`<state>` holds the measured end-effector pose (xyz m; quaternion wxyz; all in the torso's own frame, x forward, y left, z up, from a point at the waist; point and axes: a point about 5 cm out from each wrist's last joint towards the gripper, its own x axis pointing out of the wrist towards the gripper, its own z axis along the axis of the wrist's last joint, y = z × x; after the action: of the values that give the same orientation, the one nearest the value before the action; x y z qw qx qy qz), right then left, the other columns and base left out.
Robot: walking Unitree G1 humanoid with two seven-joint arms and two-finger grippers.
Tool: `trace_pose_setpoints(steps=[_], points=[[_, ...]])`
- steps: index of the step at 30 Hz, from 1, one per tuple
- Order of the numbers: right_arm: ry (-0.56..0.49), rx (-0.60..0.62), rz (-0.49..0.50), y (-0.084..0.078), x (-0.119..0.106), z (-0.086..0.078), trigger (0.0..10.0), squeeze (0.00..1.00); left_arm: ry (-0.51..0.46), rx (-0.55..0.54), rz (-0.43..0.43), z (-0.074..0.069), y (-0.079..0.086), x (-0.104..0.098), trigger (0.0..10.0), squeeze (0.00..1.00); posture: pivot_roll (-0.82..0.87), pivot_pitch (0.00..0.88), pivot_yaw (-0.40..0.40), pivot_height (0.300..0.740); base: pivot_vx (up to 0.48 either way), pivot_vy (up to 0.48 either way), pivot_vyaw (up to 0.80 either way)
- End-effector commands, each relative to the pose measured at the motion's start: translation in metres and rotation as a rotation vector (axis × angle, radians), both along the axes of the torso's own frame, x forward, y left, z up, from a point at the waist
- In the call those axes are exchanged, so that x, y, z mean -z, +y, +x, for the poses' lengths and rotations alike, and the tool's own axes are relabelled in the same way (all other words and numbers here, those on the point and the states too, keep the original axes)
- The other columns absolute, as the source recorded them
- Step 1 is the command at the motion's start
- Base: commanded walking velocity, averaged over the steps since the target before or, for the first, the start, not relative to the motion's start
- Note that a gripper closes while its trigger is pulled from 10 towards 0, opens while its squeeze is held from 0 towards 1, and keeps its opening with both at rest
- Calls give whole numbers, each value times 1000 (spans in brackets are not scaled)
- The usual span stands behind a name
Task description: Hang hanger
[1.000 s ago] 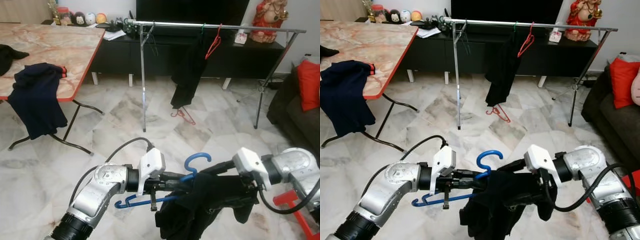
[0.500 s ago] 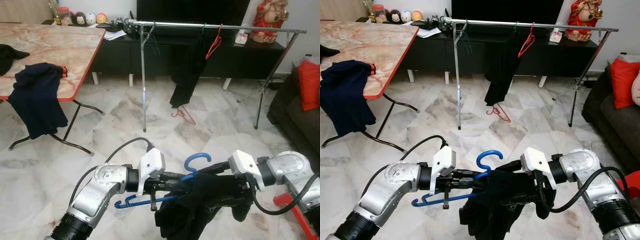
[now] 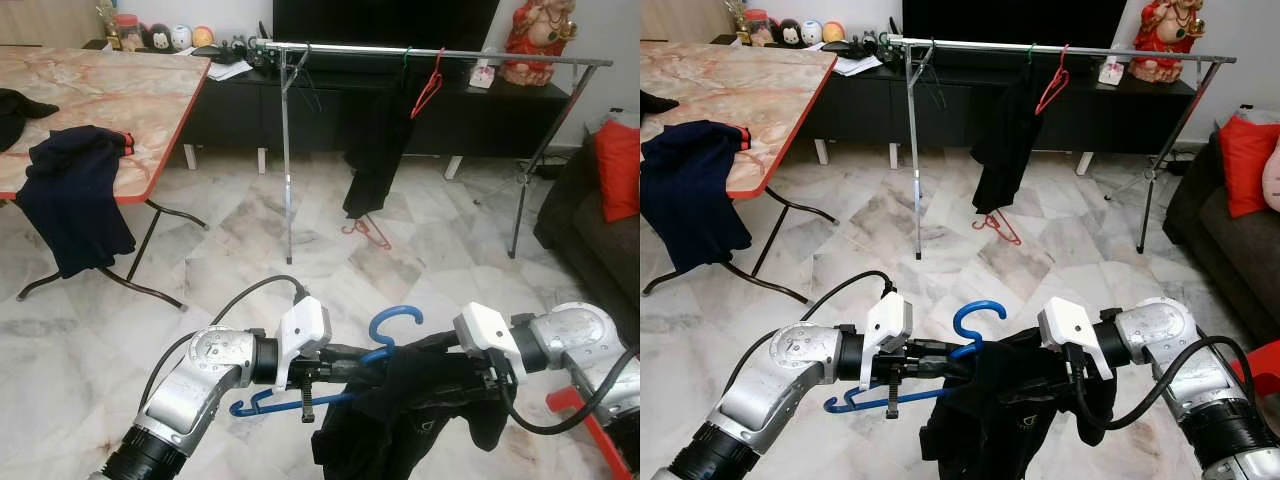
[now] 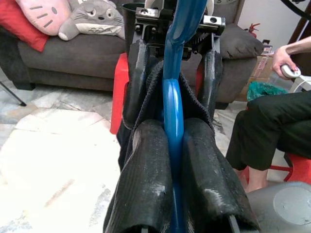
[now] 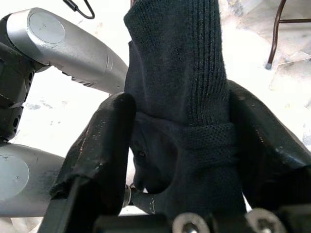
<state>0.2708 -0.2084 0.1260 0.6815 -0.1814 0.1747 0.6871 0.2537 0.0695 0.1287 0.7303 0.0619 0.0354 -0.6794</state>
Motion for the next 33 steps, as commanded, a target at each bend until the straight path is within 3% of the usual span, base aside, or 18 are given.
trace_pose_setpoints(steps=[1, 33], points=[[-5, -1, -5, -1, -1, 2, 0, 0, -38, 17, -22, 1, -6, -10, 10000, 0, -123, 4, -100, 740, 0, 0, 0], [9, -23, -35, 2, 11, -6, 0, 0, -38, 49, -13, -1, -10, -11, 10000, 0, -123, 0, -82, 740, 0, 0, 0]])
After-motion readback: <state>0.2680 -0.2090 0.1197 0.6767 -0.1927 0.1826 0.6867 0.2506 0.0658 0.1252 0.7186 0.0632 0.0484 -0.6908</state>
